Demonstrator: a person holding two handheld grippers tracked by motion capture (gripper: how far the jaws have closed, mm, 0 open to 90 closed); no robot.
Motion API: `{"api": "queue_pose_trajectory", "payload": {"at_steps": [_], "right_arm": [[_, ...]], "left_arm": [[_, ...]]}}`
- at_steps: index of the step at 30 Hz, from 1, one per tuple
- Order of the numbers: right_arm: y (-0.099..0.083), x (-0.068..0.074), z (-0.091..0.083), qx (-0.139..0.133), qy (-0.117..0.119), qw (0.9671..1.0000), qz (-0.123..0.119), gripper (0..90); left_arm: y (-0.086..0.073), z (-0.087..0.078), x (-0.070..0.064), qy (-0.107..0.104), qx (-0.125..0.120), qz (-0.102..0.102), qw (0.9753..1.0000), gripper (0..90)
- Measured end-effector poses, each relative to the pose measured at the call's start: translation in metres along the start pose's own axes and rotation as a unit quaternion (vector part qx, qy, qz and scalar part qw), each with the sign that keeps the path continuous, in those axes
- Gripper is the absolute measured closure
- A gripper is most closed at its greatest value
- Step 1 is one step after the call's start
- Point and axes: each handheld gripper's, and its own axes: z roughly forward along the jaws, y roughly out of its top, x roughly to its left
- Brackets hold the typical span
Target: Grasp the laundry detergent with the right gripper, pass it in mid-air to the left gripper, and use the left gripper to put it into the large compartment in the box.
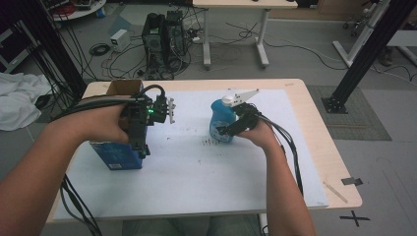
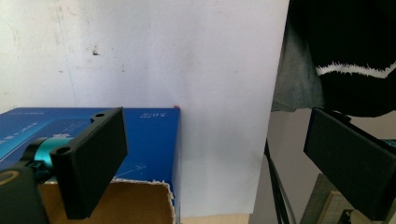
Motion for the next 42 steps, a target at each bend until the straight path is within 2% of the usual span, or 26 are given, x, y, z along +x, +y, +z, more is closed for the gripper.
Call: {"api": "queue_pose_trajectory", "payload": {"at_steps": [5,6,8,10,11,12,13,16,20,23,28,33,42], "right_arm": [[-0.0037,-0.0003,0.0001,-0.006,-0.004,1.0,0.005,12.6],[-0.0037,-0.0003,0.0001,-0.006,-0.004,1.0,0.005,12.6],[-0.0046,0.0001,0.0,-0.008,-0.003,0.9999,0.008,12.6],[-0.006,-0.0003,0.0002,-0.016,0.002,0.9997,0.016,12.7],[-0.0067,-0.0005,0.0007,-0.017,0.0,0.9997,0.016,13.2],[-0.0067,-0.0005,0.0007,-0.017,0.0,0.9997,0.016,13.2],[-0.0071,-0.0005,0.0005,-0.016,0.001,0.9997,0.015,15.9],[-0.0071,-0.0005,0.0005,-0.015,-0.002,0.9998,0.015,16.5],[-0.0078,-0.0006,-0.0004,-0.018,-0.007,0.9997,0.015,22.9],[-0.0076,0.0004,0.0007,-0.019,-0.008,0.9997,0.012,22.9],[-0.0073,0.0015,0.0004,-0.018,-0.011,0.9997,0.013,22.9],[-0.0063,0.0036,0.0002,-0.018,-0.015,0.9997,0.007,26.6],[-0.0086,0.0035,-0.0005,-0.025,-0.018,0.9995,0.012,32.0]], "left_arm": [[0.0007,0.0004,0.0018,0.006,0.001,0.006,1.0,6.3],[0.0007,0.0007,0.0014,0.004,0.001,0.002,1.0,6.3],[0.0013,0.0012,0.0012,0.0,0.001,0.001,1.0,6.4],[0.002,0.0007,0.0015,0.006,0.001,0.006,1.0,6.4],[0.0025,0.0026,-0.0013,-0.002,-0.013,-0.015,0.9998,6.3],[0.0025,0.0026,-0.0013,-0.002,-0.013,-0.015,0.9998,6.4],[0.0025,0.001,0.0013,0.002,0.002,0.003,1.0,6.4],[0.0024,0.0012,0.0012,0.003,0.001,0.003,1.0,6.4],[0.0019,0.0015,0.0017,0.004,0.002,0.003,1.0,6.4],[0.0023,0.0017,0.0014,-0.002,0.002,0.001,1.0,6.4],[0.0037,0.0005,0.001,0.003,0.001,0.003,1.0,6.3],[0.004,0.0006,0.0012,0.005,0.001,0.006,1.0,6.3],[0.003,-0.0003,0.0016,0.005,0.003,0.005,1.0,6.3]]}}
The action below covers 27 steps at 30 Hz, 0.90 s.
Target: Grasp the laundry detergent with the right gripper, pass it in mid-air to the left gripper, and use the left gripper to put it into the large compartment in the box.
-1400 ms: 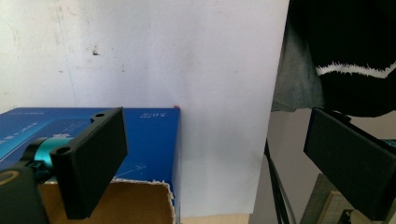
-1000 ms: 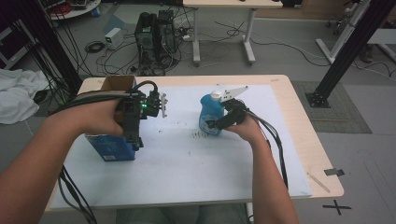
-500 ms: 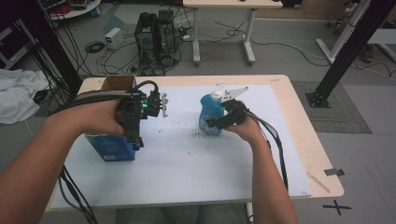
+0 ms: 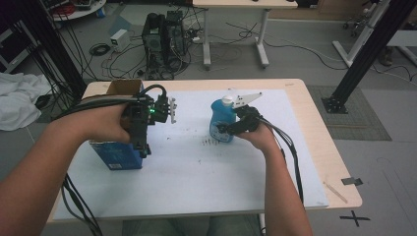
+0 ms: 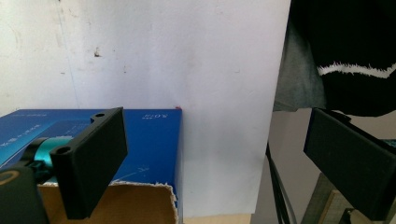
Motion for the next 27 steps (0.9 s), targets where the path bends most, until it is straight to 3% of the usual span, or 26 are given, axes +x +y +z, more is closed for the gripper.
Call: {"api": "queue_pose_trajectory", "payload": {"at_steps": [14,27], "right_arm": [[-0.0013,0.0016,0.0028,0.001,0.005,1.0,0.001,36.4],[-0.0028,0.0015,0.0026,-0.003,-0.005,1.0,0.004,42.9]], "left_arm": [[0.0007,0.0008,0.0005,0.0,0.001,-0.001,1.0,6.3],[0.0007,0.0015,0.0005,-0.001,0.0,0.001,1.0,6.4]]}}
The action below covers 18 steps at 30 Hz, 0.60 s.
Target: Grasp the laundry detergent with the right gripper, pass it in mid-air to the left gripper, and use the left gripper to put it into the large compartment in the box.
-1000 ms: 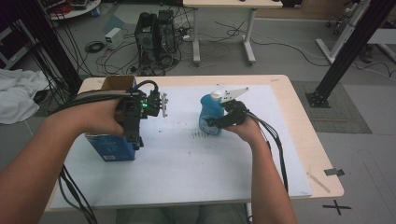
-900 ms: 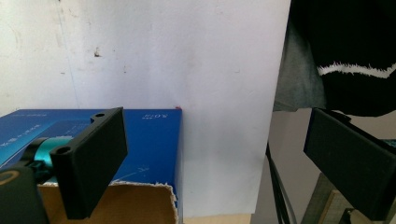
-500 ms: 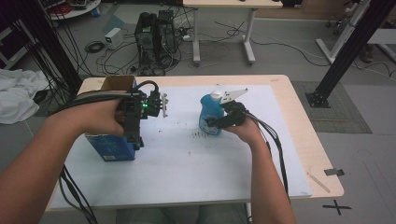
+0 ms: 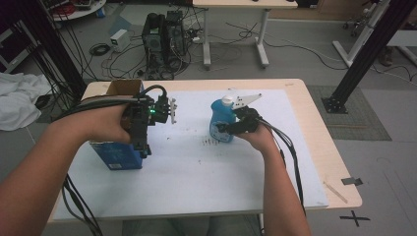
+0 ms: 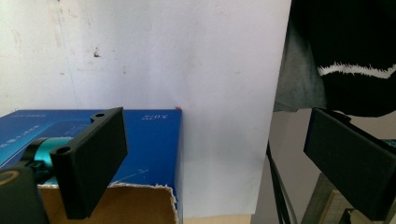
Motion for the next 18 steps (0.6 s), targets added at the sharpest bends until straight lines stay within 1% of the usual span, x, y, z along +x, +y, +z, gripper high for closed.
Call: {"api": "queue_pose_trajectory", "payload": {"at_steps": [2,4,7,8,9,10,11,12,14,15,17,18], "right_arm": [[0.0,0.0,0.0,-0.001,0.001,1.0,-0.002,44.2],[-0.001,0.001,-0.001,-0.003,0.0,1.0,-0.005,45.0],[0.0,0.0,-0.001,-0.006,0.0,1.0,-0.007,45.3],[0.001,0.002,-0.003,-0.008,0.001,0.9999,-0.014,45.5],[0.001,0.002,-0.003,-0.008,0.001,0.9999,-0.014,45.5],[0.004,0.003,-0.008,-0.017,0.011,0.9997,-0.01,45.7],[0.004,0.003,-0.008,-0.017,0.011,0.9997,-0.01,45.7],[0.008,0.005,-0.015,-0.026,0.018,0.9994,-0.014,45.7],[0.01,0.006,-0.018,-0.027,0.016,0.9993,-0.018,45.7],[0.012,0.008,-0.021,-0.027,0.016,0.9993,-0.019,45.7],[0.018,0.01,-0.031,-0.029,0.023,0.9991,-0.022,45.8],[0.021,0.012,-0.036,-0.03,0.027,0.9989,-0.024,45.7]], "left_arm": [[0.0,0.0,0.0,-0.002,0.0,-0.002,1.0,6.4],[0.001,0.0,0.0,-0.001,0.003,0.001,1.0,6.4],[0.003,0.001,0.0,0.0,-0.001,0.002,1.0,6.3],[0.004,0.001,0.001,-0.001,-0.001,0.004,1.0,6.4],[0.004,0.001,0.001,-0.001,-0.001,0.004,1.0,6.4],[0.004,0.002,0.001,-0.002,-0.002,0.003,1.0,6.4],[0.004,0.002,0.001,0.001,0.0,0.007,1.0,6.4],[0.005,0.001,0.002,-0.001,0.0,0.002,1.0,6.4],[0.005,0.001,0.002,-0.004,0.0,0.002,1.0,6.4],[0.005,0.0,0.002,-0.001,-0.001,0.004,1.0,6.3],[0.006,-0.001,0.003,-0.002,0.0,0.003,1.0,6.4],[0.007,-0.003,0.003,0.002,-0.001,0.005,1.0,6.4]]}}
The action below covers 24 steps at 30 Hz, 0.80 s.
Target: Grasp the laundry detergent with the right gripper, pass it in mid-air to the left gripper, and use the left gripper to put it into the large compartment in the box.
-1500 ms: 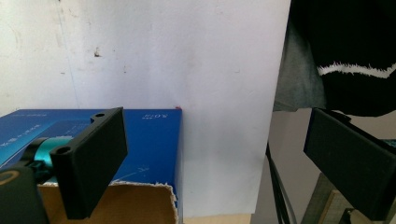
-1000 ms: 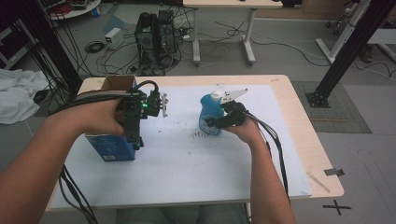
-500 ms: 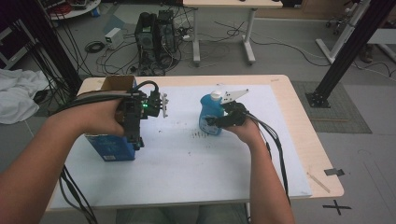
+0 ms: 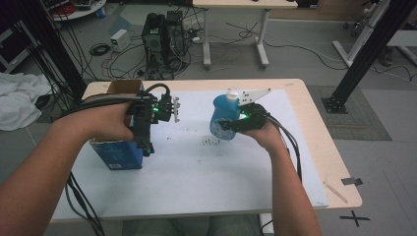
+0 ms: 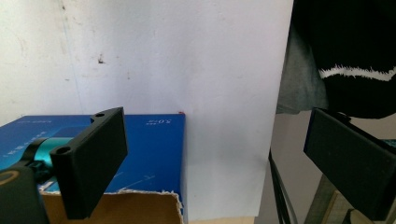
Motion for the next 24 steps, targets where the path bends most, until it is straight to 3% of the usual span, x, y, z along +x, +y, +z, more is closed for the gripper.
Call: {"api": "queue_pose_trajectory", "payload": {"at_steps": [2,4,7,10,16,18,24], "right_arm": [[0.002,0.003,-0.004,0.006,0.006,1.0,0.003,45.7],[0.009,0.005,-0.011,0.008,0.018,0.9997,-0.017,45.7],[0.013,0.01,-0.015,0.017,0.027,0.9994,-0.017,45.7],[0.017,0.018,-0.018,0.026,0.044,0.9982,-0.032,45.6],[0.021,0.035,-0.017,0.04,0.065,0.9953,-0.059,45.5],[0.022,0.044,-0.014,0.042,0.074,0.9941,-0.067,45.5],[0.022,0.059,-0.007,0.051,0.098,0.9916,-0.067,45.4]], "left_arm": [[0.001,-0.001,0.0,0.002,0.0,0.002,1.0,6.4],[0.002,-0.002,0.001,0.003,-0.001,0.002,1.0,6.4],[0.004,-0.004,0.002,0.003,-0.004,0.004,1.0,6.4],[0.007,-0.005,0.003,0.001,-0.004,0.003,1.0,6.3],[0.012,-0.003,0.003,-0.005,-0.001,0.001,1.0,6.3],[0.014,-0.002,0.004,-0.002,-0.001,0.009,1.0,6.4],[0.019,0.001,0.005,-0.009,-0.001,0.003,1.0,6.4]]}}
